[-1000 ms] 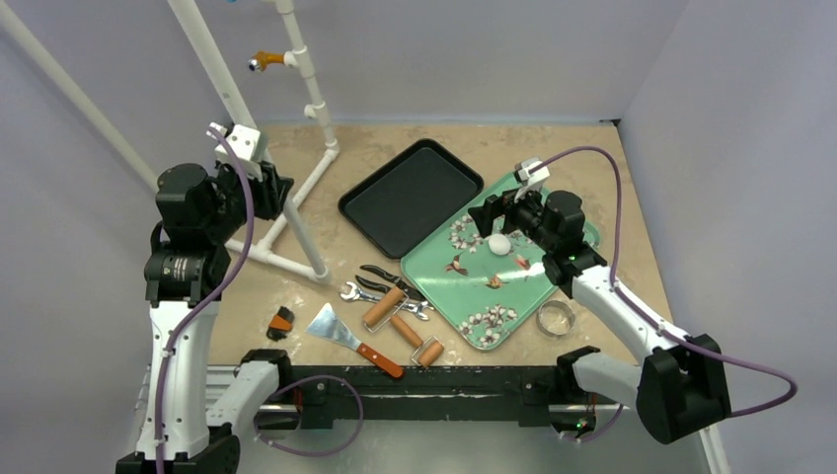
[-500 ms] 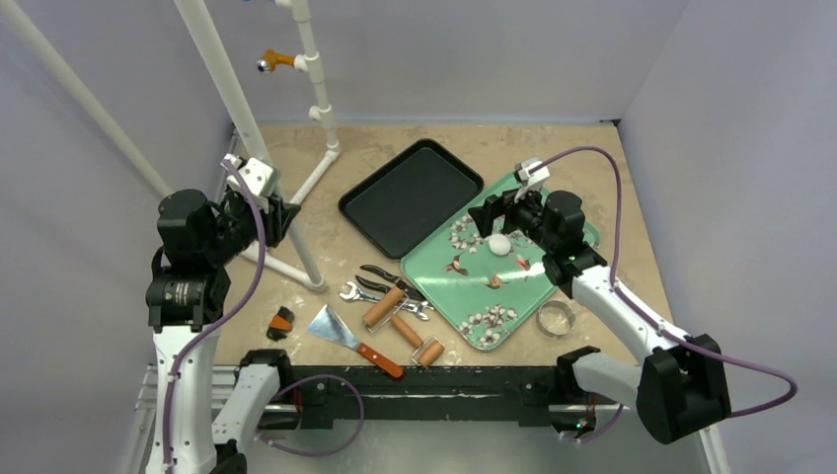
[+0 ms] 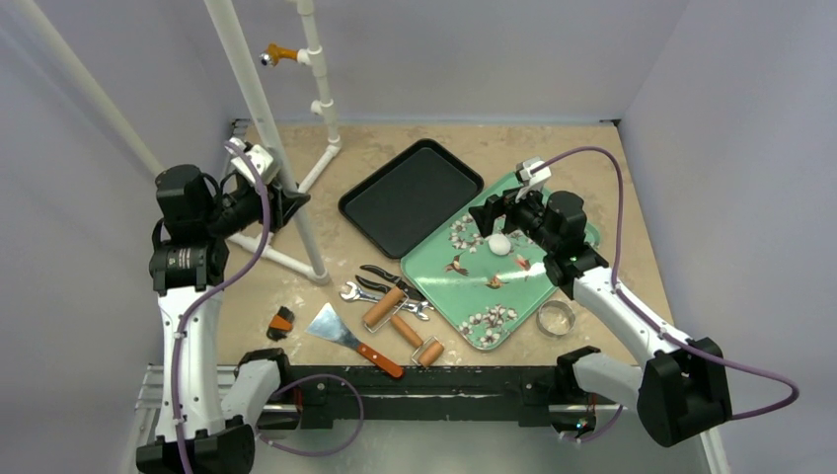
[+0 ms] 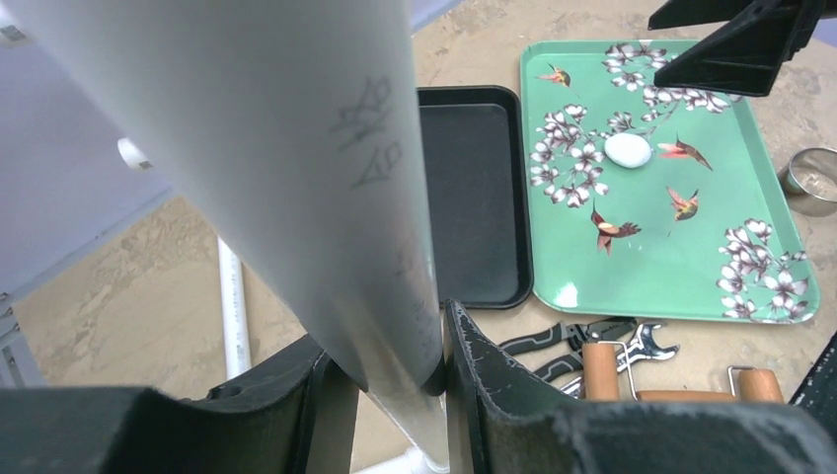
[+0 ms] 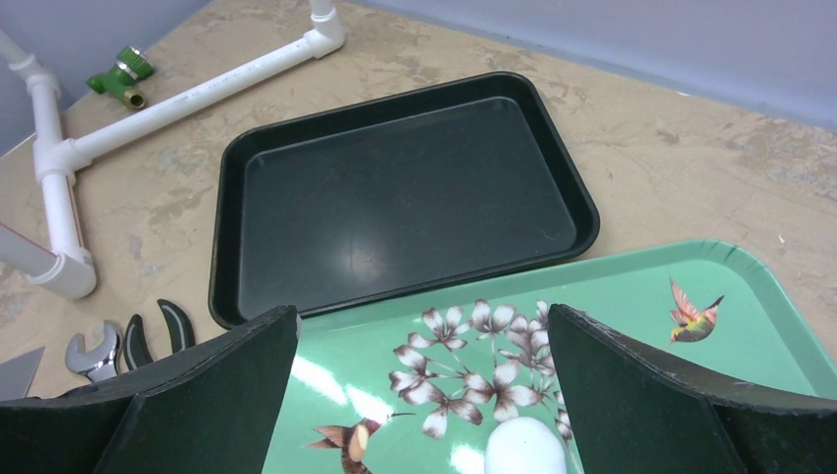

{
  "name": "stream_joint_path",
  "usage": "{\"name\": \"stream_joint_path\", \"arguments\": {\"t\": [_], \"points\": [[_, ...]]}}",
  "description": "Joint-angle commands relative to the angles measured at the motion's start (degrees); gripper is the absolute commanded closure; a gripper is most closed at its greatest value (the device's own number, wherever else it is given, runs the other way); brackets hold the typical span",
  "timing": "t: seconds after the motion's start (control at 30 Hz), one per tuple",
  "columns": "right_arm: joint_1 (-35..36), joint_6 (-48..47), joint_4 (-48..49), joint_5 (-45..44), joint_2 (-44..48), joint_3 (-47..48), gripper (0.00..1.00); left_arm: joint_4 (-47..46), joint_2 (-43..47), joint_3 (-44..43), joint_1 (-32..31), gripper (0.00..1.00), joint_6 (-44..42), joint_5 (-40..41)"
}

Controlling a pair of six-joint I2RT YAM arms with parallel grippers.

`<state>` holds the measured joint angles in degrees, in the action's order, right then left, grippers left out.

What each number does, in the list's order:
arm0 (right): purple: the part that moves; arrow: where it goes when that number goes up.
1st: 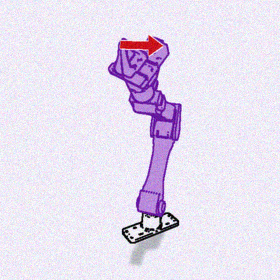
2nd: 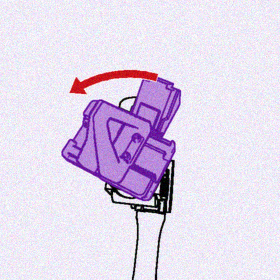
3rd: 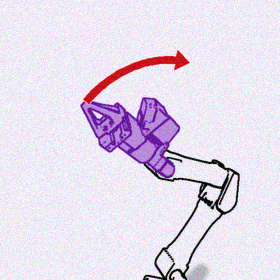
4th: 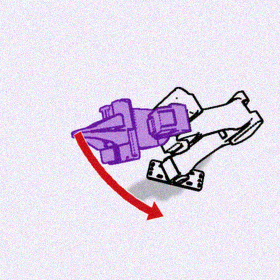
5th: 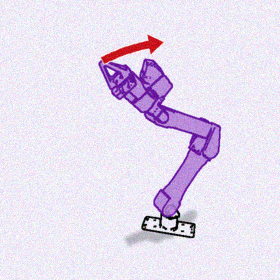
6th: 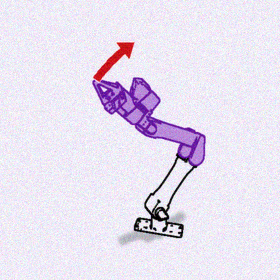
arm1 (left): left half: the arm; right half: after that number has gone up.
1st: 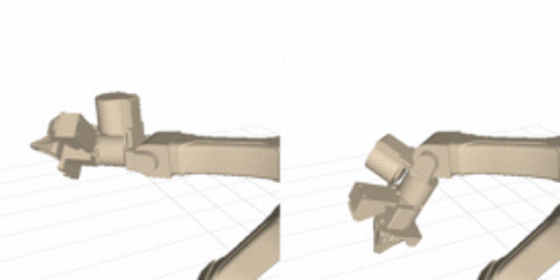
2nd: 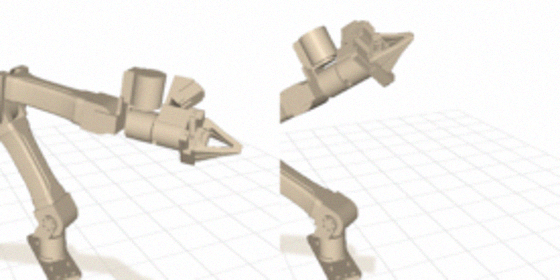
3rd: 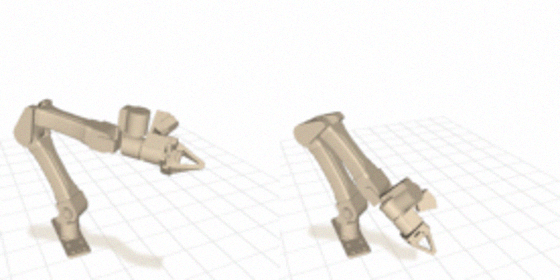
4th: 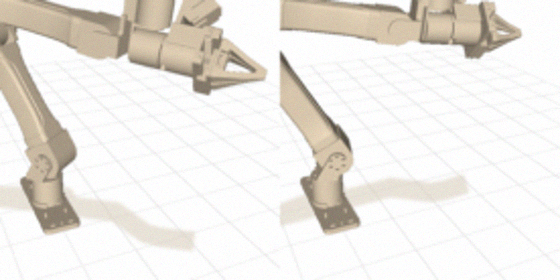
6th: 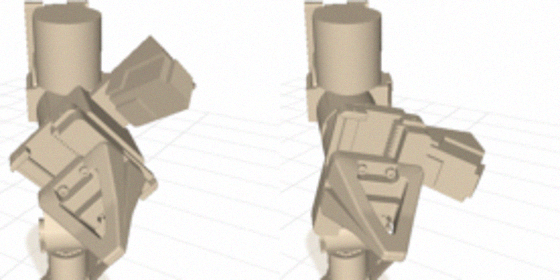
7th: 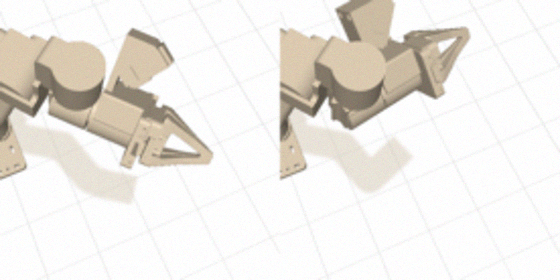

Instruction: Roll out the dumpling wrappers from the dough

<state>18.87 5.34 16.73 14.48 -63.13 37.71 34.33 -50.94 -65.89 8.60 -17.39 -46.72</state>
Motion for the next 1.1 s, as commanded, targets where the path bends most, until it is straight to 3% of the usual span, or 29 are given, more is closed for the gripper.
{"name": "stream_joint_path", "arguments": {"t": [0.0, 0.33, 0.73, 0.8, 0.87, 0.9, 1.07], "points": [[0.37, -0.51, 1.46, 0.07, 1.41, 1.49, 0.01, -4.8, -6.79, 0.42, 0.36, 1.0, -10.74, 4.99], [0.37, -0.33, 1.77, 0.29, 1.14, 1.49, 0.01, -9.4, -14.98, -1.08, 0.53, 1.0, -15.18, 8.58], [0.37, -0.6, 1.21, -0.15, 1.44, 1.62, 0.01, -12.64, -21.53, -5.35, 1.33, 1.0, -12.02, 8.75], [0.36, -0.6, 1.03, -0.11, 1.43, 1.74, 0.01, -12.3, -20.37, -4.27, 1.33, 0.8, -11.3, 8.45], [0.37, -0.61, 0.9, -0.03, 1.52, 1.83, 0.01, -12.48, -18.48, -2.82, 1.33, 0.5, -10.35, 8.61], [0.37, -0.6, 0.93, 0.02, 1.52, 1.88, 0.01, -13.04, -17.31, -2.01, 1.33, 0.42, -9.83, 8.84], [0.37, -0.68, 0.33, 0.03, 1.64, 2.09, 0.01, -12.33, -12.0, -1.12, 1.33, 0.26, -6.18, 12.12]]}}
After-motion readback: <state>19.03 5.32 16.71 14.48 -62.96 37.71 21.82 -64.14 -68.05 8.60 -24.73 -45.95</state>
